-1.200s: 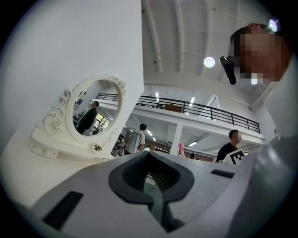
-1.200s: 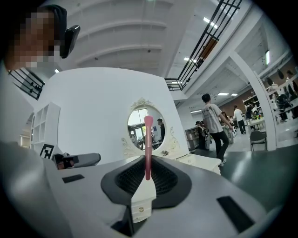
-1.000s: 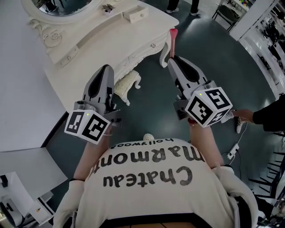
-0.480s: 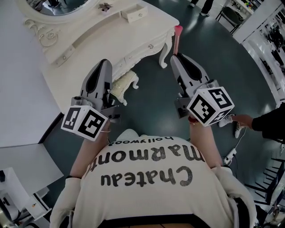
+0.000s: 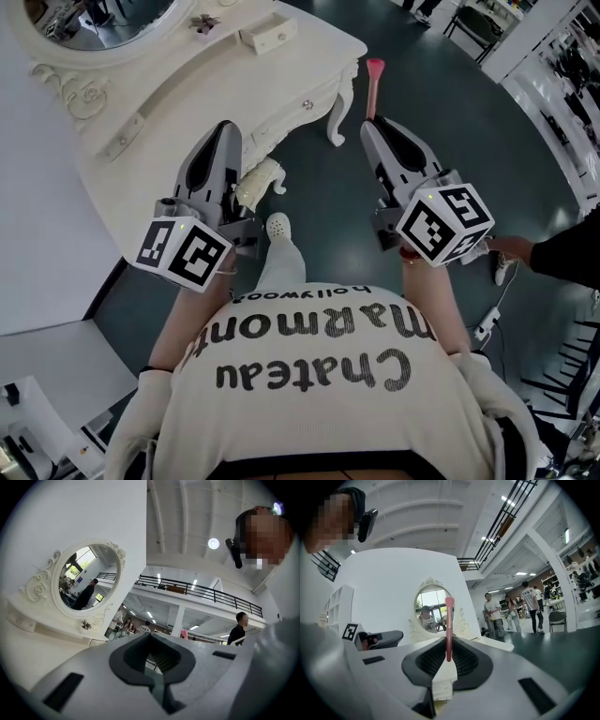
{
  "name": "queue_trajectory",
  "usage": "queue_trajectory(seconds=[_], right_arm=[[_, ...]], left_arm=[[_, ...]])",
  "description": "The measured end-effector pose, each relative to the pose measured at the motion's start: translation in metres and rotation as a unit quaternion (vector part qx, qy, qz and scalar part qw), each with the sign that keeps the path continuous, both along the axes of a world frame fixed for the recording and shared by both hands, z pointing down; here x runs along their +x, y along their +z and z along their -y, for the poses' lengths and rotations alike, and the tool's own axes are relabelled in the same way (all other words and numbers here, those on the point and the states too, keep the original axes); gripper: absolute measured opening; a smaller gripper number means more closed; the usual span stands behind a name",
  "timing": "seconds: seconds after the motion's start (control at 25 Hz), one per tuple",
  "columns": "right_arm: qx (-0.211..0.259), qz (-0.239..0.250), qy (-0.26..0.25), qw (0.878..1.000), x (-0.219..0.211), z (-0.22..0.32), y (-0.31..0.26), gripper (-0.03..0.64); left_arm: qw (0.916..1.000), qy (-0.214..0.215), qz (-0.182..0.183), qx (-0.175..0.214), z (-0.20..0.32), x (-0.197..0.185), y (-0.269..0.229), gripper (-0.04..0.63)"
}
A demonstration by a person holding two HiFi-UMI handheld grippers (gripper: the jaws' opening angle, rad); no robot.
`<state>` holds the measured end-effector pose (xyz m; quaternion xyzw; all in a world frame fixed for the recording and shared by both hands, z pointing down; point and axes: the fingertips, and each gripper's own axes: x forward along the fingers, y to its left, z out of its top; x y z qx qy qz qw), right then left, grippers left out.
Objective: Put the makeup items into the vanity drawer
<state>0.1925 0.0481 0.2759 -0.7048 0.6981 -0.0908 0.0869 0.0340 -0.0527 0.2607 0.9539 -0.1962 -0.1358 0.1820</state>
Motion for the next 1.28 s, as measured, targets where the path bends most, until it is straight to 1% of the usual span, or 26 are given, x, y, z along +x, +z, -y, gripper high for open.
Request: queue_trajectory(seconds=[0.16, 0.28, 0.52, 0.76, 0.92, 1.12, 1.28], right_arm=[[0.002, -0.003, 0.014, 1.0, 0.022, 0.022, -0.002, 0.057], [0.001, -0.001, 0.026, 1.0, 0.041, 0.047, -0.002, 0.057], [-0.006, 0.01, 0.032, 0.999, 0.075, 0.117, -0.007, 0.057], [-0.008, 0.019, 0.033, 0.999, 0.104, 0.19, -0.01, 0.057], [-0.011, 0.023, 0.023, 0.999, 0.112, 0.236, -0.007, 0.057], [-0.017, 0.029, 0.014, 0.999, 0.119, 0.282, 0.002, 0.057], [-0.041, 0.034, 0.001, 0.999, 0.121, 0.317, 0.022, 0.057]], left_arm=[[0.9998, 0.018, -0.009, 0.008, 0.028, 0.028, -0.006, 0.008], [0.9995, 0.029, -0.008, 0.011, 0.056, 0.048, -0.009, 0.008], [0.9994, 0.033, 0.002, 0.0, 0.132, 0.086, -0.015, 0.008], [0.9988, 0.048, -0.003, 0.01, 0.201, 0.118, -0.027, 0.008], [0.9987, 0.05, 0.001, 0.005, 0.242, 0.129, -0.022, 0.008], [0.999, 0.045, -0.004, -0.001, 0.286, 0.133, -0.016, 0.008], [0.9993, 0.034, 0.007, -0.012, 0.314, 0.131, 0.003, 0.008]])
